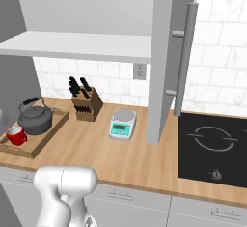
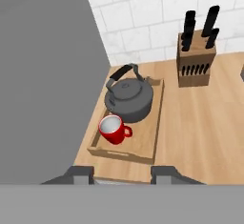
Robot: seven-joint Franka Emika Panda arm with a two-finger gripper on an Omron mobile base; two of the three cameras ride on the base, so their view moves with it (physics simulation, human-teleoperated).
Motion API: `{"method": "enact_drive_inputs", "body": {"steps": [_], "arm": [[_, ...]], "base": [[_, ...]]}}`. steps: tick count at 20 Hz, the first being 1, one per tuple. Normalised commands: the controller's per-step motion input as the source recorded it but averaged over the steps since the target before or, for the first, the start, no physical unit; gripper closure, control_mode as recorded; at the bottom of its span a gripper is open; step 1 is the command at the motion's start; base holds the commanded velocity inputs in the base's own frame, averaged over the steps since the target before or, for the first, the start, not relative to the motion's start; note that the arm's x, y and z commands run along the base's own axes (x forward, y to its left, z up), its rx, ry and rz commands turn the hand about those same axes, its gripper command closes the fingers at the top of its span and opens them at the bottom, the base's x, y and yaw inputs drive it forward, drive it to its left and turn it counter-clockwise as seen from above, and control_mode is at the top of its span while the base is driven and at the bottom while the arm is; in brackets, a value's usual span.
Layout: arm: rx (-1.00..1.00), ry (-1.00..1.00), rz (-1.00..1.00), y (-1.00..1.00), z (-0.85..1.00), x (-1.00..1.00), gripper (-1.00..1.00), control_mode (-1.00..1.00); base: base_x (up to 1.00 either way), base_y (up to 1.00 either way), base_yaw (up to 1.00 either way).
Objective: Pick the kettle from the counter and place it on the tray. Then pick the mug from the cabinet and place it on the tray. Then close the cabinet doors.
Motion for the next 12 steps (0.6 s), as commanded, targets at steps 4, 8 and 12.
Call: {"method": "enact_drive_inputs", "body": {"steps": [4, 8, 12], "arm": [[-0.19, -0.19, 0.0, 0.01, 0.19, -0.24, 1.0, -1.0], [-0.45, -0.24, 0.0, 0.0, 0.08, -0.37, 1.0, -1.0], [-0.45, -0.3, 0.0, 0.04, 0.05, -0.49, 1.0, -1.0]], "base": [[0.0, 0.0, 0.0], [0.0, 0.0, 0.0], [0.0, 0.0, 0.0]]}}
